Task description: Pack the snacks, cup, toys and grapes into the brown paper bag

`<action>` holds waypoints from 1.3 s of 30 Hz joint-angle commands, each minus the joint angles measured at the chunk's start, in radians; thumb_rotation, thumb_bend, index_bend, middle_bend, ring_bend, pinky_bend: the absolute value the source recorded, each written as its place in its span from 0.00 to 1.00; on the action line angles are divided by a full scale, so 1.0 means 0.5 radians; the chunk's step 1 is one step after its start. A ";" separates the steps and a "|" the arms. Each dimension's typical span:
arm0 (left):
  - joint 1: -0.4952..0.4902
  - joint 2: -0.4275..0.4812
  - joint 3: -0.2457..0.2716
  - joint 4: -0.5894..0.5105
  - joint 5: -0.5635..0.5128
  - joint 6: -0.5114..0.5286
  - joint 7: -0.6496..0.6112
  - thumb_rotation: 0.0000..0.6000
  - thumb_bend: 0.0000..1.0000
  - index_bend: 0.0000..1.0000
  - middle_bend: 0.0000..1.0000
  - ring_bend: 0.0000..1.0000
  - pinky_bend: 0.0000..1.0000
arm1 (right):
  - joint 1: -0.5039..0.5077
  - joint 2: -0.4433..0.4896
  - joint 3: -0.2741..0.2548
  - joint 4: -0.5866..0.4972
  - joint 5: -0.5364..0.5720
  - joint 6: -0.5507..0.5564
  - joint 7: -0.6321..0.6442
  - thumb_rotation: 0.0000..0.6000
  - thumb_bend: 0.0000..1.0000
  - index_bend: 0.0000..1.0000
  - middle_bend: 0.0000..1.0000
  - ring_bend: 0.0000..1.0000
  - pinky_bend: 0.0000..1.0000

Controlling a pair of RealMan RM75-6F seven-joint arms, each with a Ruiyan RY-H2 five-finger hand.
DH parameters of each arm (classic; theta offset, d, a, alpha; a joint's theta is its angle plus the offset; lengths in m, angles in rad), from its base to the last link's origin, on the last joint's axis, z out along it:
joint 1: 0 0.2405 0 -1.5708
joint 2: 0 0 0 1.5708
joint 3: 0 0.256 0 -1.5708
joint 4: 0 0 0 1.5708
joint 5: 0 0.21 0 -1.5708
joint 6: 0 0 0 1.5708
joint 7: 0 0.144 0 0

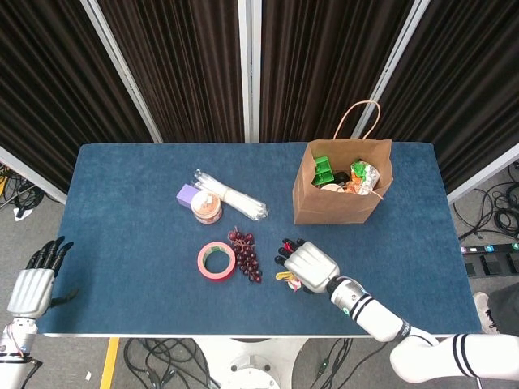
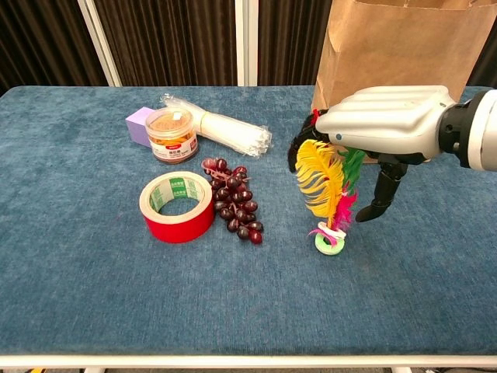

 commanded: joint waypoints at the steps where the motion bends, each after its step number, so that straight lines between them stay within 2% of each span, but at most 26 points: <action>1: 0.000 -0.001 0.001 0.001 0.002 0.001 0.004 1.00 0.23 0.14 0.13 0.03 0.17 | -0.002 -0.014 -0.017 0.012 0.010 0.027 -0.041 1.00 0.00 0.45 0.33 0.24 0.48; 7: 0.001 0.000 0.002 -0.001 0.002 0.002 0.009 1.00 0.23 0.14 0.13 0.03 0.17 | -0.006 -0.045 -0.034 0.035 0.025 0.076 -0.104 1.00 0.01 0.59 0.41 0.32 0.58; 19: 0.000 0.003 0.001 -0.004 -0.001 -0.002 0.014 1.00 0.23 0.14 0.13 0.03 0.17 | -0.025 -0.099 -0.042 0.078 0.017 0.185 -0.194 1.00 0.17 0.81 0.56 0.49 0.70; 26: 0.001 0.002 0.000 -0.006 -0.005 -0.008 0.008 1.00 0.23 0.14 0.13 0.03 0.17 | -0.027 -0.089 -0.024 0.054 -0.015 0.220 -0.206 1.00 0.20 0.86 0.60 0.52 0.72; 34: 0.000 0.002 0.001 -0.008 -0.003 -0.008 0.000 1.00 0.23 0.14 0.13 0.03 0.17 | 0.035 0.028 0.101 -0.140 0.005 0.287 -0.311 1.00 0.21 0.87 0.60 0.53 0.73; 39: 0.000 0.003 0.002 -0.012 0.000 -0.005 -0.002 1.00 0.23 0.14 0.13 0.03 0.17 | 0.173 0.110 0.309 -0.298 0.135 0.344 -0.471 1.00 0.21 0.87 0.60 0.53 0.73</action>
